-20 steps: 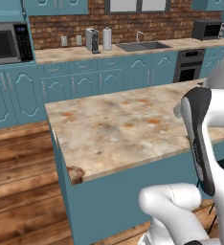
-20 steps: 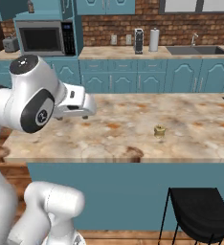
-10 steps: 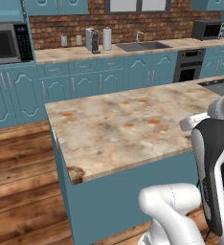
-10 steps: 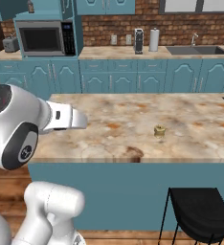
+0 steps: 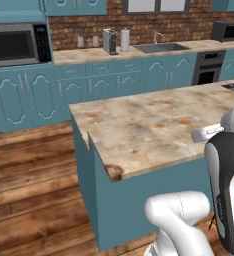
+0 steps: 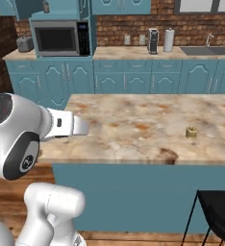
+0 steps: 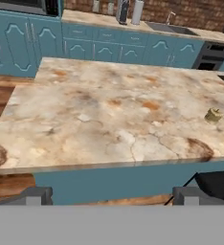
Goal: Get the candle and the liquor from the cabinet and move them to the dining counter.
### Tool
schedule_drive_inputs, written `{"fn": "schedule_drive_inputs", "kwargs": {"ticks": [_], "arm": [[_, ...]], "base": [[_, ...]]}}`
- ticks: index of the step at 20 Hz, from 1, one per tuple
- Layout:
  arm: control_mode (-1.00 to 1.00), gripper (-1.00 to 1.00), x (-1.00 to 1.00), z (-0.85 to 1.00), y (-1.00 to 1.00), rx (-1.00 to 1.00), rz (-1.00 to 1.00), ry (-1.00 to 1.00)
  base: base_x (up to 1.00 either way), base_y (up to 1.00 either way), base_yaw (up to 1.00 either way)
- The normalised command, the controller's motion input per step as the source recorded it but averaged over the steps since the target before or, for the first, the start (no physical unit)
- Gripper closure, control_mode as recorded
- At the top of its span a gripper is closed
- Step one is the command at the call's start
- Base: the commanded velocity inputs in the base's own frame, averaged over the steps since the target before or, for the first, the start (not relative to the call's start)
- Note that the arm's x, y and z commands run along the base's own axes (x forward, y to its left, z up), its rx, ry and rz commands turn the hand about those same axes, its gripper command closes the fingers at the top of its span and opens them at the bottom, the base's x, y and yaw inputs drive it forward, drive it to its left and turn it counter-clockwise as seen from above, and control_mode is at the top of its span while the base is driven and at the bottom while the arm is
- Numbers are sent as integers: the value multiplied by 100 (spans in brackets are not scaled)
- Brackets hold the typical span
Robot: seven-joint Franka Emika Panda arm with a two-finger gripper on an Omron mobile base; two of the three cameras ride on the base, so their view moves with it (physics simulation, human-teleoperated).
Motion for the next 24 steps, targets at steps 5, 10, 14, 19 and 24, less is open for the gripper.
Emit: {"fn": "schedule_drive_inputs", "kwargs": {"ticks": [5,10,14,19,24], "arm": [[100,-100,0,0,0,0,0,0],[100,-100,0,0,0,0,0,0],[100,-100,0,0,0,0,0,0],[100,-100,0,0,0,0,0,0],[100,-100,0,0,0,0,0,0]], "base": [[-6,100,7],[0,100,5],[4,100,3],[22,100,2],[68,100,2]]}}
